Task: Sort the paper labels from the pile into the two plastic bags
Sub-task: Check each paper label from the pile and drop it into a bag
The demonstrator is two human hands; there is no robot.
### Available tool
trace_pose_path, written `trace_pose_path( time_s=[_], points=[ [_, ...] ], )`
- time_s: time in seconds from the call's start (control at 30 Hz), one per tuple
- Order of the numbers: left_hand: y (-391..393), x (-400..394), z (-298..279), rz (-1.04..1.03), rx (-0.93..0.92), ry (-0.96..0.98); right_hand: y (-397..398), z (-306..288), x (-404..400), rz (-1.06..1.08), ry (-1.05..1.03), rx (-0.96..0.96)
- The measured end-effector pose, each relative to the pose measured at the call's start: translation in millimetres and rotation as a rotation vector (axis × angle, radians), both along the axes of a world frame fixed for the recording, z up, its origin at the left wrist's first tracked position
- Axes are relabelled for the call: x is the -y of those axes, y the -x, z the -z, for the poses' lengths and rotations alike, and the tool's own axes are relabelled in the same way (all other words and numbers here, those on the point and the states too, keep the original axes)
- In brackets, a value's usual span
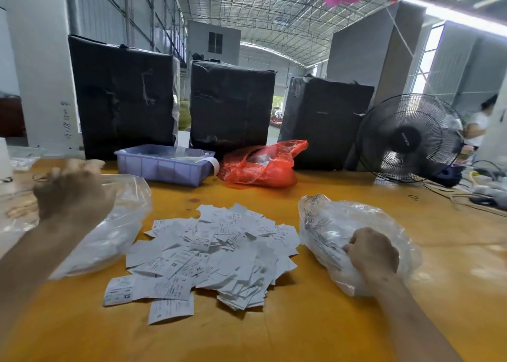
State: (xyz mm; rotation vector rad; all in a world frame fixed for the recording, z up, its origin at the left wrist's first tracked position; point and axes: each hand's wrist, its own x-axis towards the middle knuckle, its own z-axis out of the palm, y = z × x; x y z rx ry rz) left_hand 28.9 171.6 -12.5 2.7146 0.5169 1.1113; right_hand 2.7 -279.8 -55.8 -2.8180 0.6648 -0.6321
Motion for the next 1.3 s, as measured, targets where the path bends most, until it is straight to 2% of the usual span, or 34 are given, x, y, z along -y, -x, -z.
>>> trace_pose_path(
  time_s=[0.1,0.23,0.33,0.4,0.43,0.5,0.57,0.63,0.73,0.8,0.87,0.93,1.0,1.17,1.3],
  points=[
    [28.5,59.7,-7.8,0.273,0.119,-0.021,0.3,-0.1,-0.3,-0.066,-0.158,0.196],
    [52.0,118.2,0.0,0.614,0.062,0.106,-4.1,0.0,2.4,-0.111,-0.282,0.314],
    [61.4,143.2,12.6,0.773,0.047,0.173,-5.7,-3.9,-1.9,-0.167,-0.346,0.468],
    [64.4,151.2,20.0,0.821,0.045,0.225,-2.2,-10.4,-9.2,-0.237,-0.494,0.619],
    [65.0,153.7,22.7,0.836,0.042,0.268,1.1,-15.1,-14.6,-0.288,-0.623,0.677],
    [65.8,156.6,24.6,0.875,0.018,0.409,9.6,-26.4,-29.6,-0.43,-1.036,0.725],
    [67.7,159.0,22.0,0.936,-0.051,0.637,19.3,-34.6,-51.2,-0.611,-1.519,0.61],
    [68.7,163.4,18.4,1.017,-0.159,0.942,26.7,-35.1,-75.7,-0.767,-1.727,0.382],
    [68.0,167.3,17.1,1.041,-0.38,1.356,39.2,-26.6,-113.8,-0.909,-1.738,0.119],
    [67.5,164.8,17.7,1.023,-0.502,1.485,44.4,-18.5,-129.3,-0.925,-1.619,0.101],
    [67.5,161.5,18.1,1.028,-0.553,1.455,46.5,-13.3,-135.2,-0.915,-1.475,0.141],
    [67.9,159.2,18.9,1.011,-0.516,1.375,45.5,-10.4,-134.7,-0.884,-1.371,0.188],
    [67.8,157.5,21.2,1.0,-0.466,1.301,44.2,-10.1,-132.8,-0.838,-1.35,0.189],
    [64.6,152.7,25.5,0.965,-0.383,1.282,41.3,-14.1,-127.6,-0.815,-1.452,-0.052],
    [63.2,148.2,26.0,0.933,-0.469,1.201,42.9,-12.9,-127.3,-0.809,-1.44,-0.169]
  ],
)
